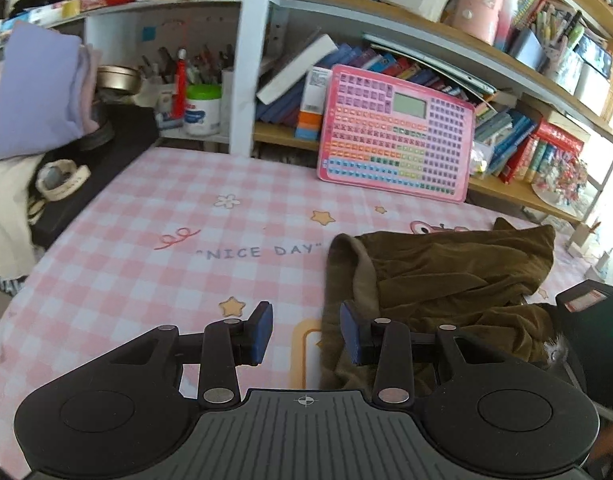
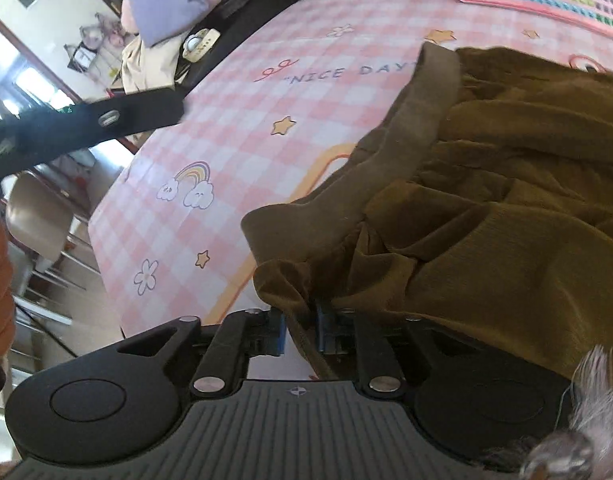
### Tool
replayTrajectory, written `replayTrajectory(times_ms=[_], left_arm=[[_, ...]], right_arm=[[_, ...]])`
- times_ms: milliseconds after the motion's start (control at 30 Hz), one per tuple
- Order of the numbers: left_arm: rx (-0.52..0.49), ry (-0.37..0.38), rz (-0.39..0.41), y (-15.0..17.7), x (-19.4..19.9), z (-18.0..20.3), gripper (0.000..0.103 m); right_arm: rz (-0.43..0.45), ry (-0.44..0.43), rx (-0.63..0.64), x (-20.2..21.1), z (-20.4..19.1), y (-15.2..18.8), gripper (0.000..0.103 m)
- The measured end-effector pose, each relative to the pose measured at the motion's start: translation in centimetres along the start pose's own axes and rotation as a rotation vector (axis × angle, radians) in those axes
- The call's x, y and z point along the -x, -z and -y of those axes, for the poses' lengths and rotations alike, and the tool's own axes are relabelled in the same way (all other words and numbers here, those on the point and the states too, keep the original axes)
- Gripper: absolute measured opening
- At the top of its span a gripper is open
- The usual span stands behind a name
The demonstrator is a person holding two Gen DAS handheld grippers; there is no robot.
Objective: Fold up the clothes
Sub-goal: 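Lift the skirt with both grippers and shake it open in the air, then lay the skirt flat on the mat, left gripper holding the waistband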
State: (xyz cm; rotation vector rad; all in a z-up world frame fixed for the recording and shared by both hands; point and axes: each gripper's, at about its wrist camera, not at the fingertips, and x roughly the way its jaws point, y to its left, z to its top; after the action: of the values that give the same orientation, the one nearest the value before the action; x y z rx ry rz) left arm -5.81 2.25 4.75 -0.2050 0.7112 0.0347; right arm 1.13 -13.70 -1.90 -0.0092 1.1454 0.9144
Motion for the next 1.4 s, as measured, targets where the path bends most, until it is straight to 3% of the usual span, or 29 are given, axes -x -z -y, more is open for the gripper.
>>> replayTrajectory(times_ms=[67,167,333,533,567,633,667,767,900,1000,1067,1167,1267,1400], left_arm=[[-0.018,0.032,-0.015,-0.2,-1.3,0.2,0.038],[-0.044,0.097,-0.038,-0.6,-3.7,0.9,0.038],[-0.043,0.173,-0.070,-1.8,-8.9,2.0,0.038],[-0.062,0.139,-0.143,-2.0,-14.8,3.1,0.036],[-0.064,0.143,-0.141,-1.8,-15.0,3.2,0.033],[-0.056,0.138,-0.129,-1.5,-15.2,3.2,0.010],[-0.027,0.138,-0.120,-1.7,-14.8,2.8,0.004],[0.096,0.169,-0.075,-2.4,-12.7,0.5,0.003],[0.176,0.038,-0.003,-3.1,-11.0,-4.6,0.003],[0.200,-0.081,-0.023,-3.5,-12.2,-8.6,0.005],[0.197,-0.157,-0.037,-3.4,-13.2,-10.3,0.014],[0.189,-0.224,-0.025,-3.1,-12.7,-11.3,0.025],[0.152,-0.277,0.054,-2.7,-9.8,-10.2,0.025],[0.124,-0.151,0.087,-1.0,-6.2,-8.6,0.025]], right_arm=[[0.010,-0.024,0.000,0.3,-0.2,0.1,0.041],[0.059,-0.060,-0.048,2.4,0.5,0.5,0.051],[0.207,-0.005,-0.244,8.0,4.1,2.9,0.051],[0.371,0.164,-0.515,13.8,8.7,7.7,0.051],[0.381,0.187,-0.541,14.3,9.2,8.2,0.051],[0.396,0.235,-0.586,15.0,9.9,9.0,0.051],[0.397,0.258,-0.600,15.0,10.1,9.2,0.051],[0.411,0.272,-0.625,15.3,10.4,9.7,0.051],[0.427,0.283,-0.645,15.6,10.9,9.9,0.051],[0.419,0.301,-0.651,15.5,11.3,9.9,0.051],[0.414,0.313,-0.655,15.5,11.5,9.8,0.051],[0.406,0.332,-0.661,15.5,11.9,9.8,0.051],[0.385,0.394,-0.668,15.5,12.4,10.1,0.051],[0.383,0.547,-0.681,16.4,13.4,10.7,0.051]])
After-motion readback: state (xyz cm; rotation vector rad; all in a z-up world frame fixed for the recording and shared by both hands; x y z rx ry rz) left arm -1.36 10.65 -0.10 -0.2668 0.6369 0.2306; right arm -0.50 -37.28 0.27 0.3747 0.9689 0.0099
